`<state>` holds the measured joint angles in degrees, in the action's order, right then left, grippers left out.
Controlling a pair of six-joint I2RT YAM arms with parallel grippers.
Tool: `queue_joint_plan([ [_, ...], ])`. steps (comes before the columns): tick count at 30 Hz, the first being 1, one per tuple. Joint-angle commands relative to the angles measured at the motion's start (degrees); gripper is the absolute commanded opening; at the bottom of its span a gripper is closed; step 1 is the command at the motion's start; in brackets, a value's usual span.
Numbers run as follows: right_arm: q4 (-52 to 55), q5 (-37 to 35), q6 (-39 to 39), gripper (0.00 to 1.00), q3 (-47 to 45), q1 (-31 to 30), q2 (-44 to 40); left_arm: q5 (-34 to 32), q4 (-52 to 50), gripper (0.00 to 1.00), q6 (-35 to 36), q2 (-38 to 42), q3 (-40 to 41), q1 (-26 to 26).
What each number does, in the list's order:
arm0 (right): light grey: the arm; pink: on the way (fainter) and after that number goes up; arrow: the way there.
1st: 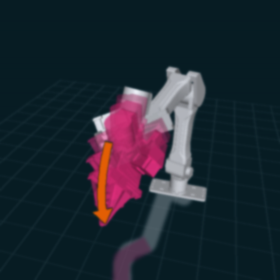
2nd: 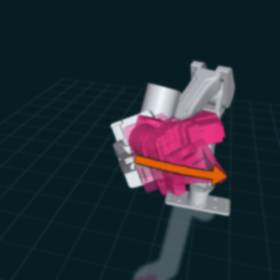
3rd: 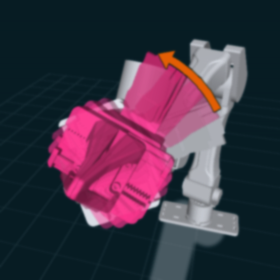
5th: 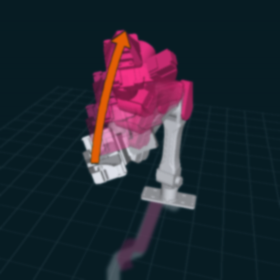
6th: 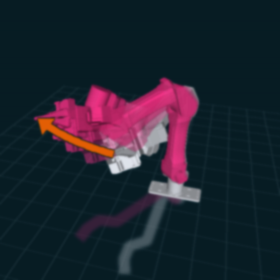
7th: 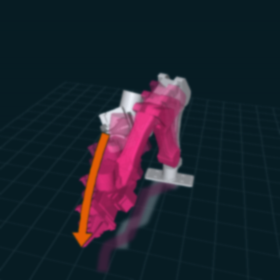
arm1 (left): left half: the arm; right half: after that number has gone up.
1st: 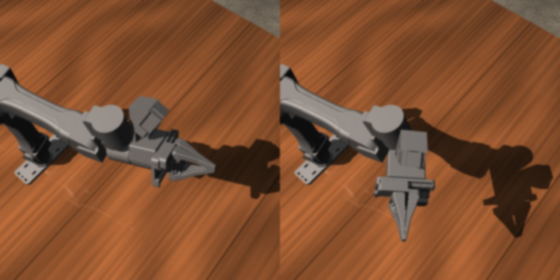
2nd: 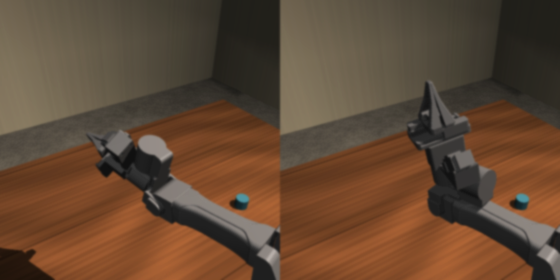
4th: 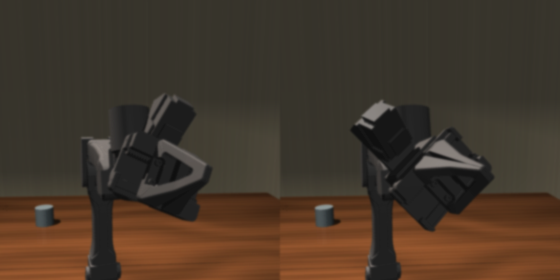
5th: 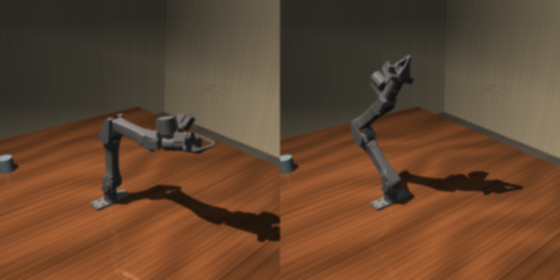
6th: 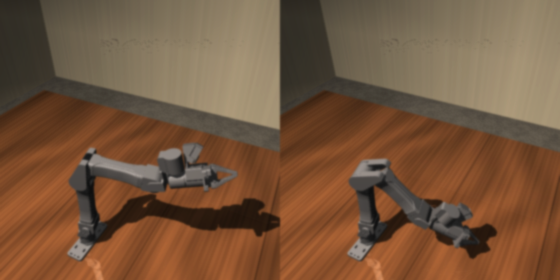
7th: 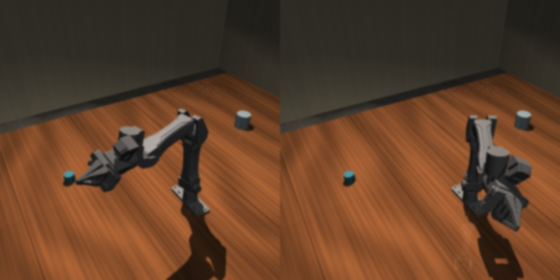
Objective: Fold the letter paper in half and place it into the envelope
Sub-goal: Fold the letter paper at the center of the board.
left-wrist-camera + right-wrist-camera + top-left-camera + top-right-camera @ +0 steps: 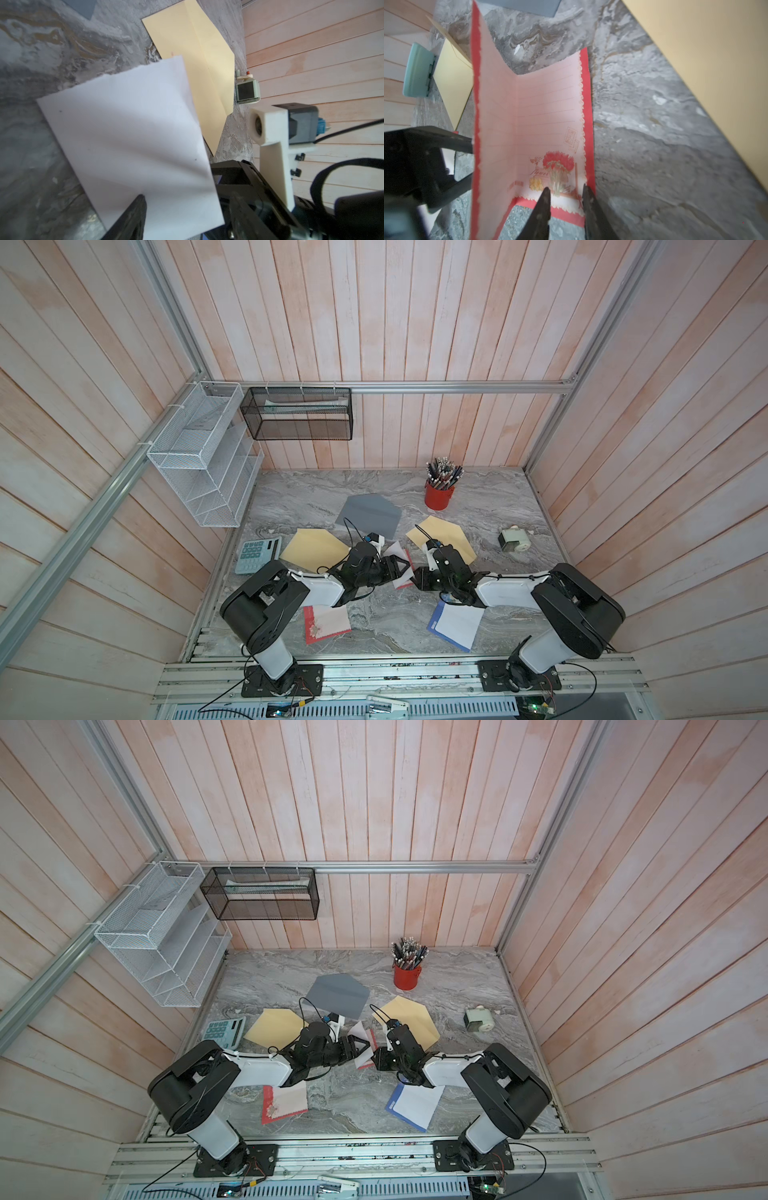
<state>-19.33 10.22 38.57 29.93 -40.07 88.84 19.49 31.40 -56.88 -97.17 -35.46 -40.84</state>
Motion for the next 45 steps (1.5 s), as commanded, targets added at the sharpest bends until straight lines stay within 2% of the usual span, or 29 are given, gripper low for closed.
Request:
queue_joint_plan([
  [1,2.3,-0.5,0.4,0.37,-1.4,1.4,-3.4,0.9,3.0,0.65,-0.9,-1.5,0.4,-0.3],
  [6,1.5,2.9,1.9,0.43,-3.5,5.0,-9.3,1.1,2.5,0.65,-0.7,-2.4,0.1,-0.3],
  [12,4.3,1.0,0.7,0.44,-2.3,7.5,-12.1,0.9,0.5,0.65,0.3,-1.6,-0.7,-0.1],
  [16,5.2,2.2,-2.0,0.37,0.2,8.7,-8.8,0.2,-1.2,0.65,1.7,-0.8,-1.2,-0.1],
  [20,7.3,2.3,-4.5,0.28,3.3,8.6,-9.4,1.1,-4.6,0.65,2.0,-2.5,-3.5,-0.1],
  [25,9.2,2.9,-6.2,0.27,4.2,8.3,-13.2,0.7,-16.1,0.64,3.7,-4.8,-9.2,-0.2],
  [30,11.2,3.0,-8.1,0.25,6.5,5.6,-14.7,-0.8,-23.0,0.64,4.9,-5.3,-11.9,-0.3],
  [37,11.5,4.0,-8.6,0.2,8.6,3.3,-12.0,0.1,-24.2,0.64,4.7,-6.9,-12.6,-0.3],
  [45,8.7,2.7,-8.1,0.19,7.3,3.7,-6.6,0.4,-23.7,0.64,4.5,-6.2,-11.9,-0.2],
])
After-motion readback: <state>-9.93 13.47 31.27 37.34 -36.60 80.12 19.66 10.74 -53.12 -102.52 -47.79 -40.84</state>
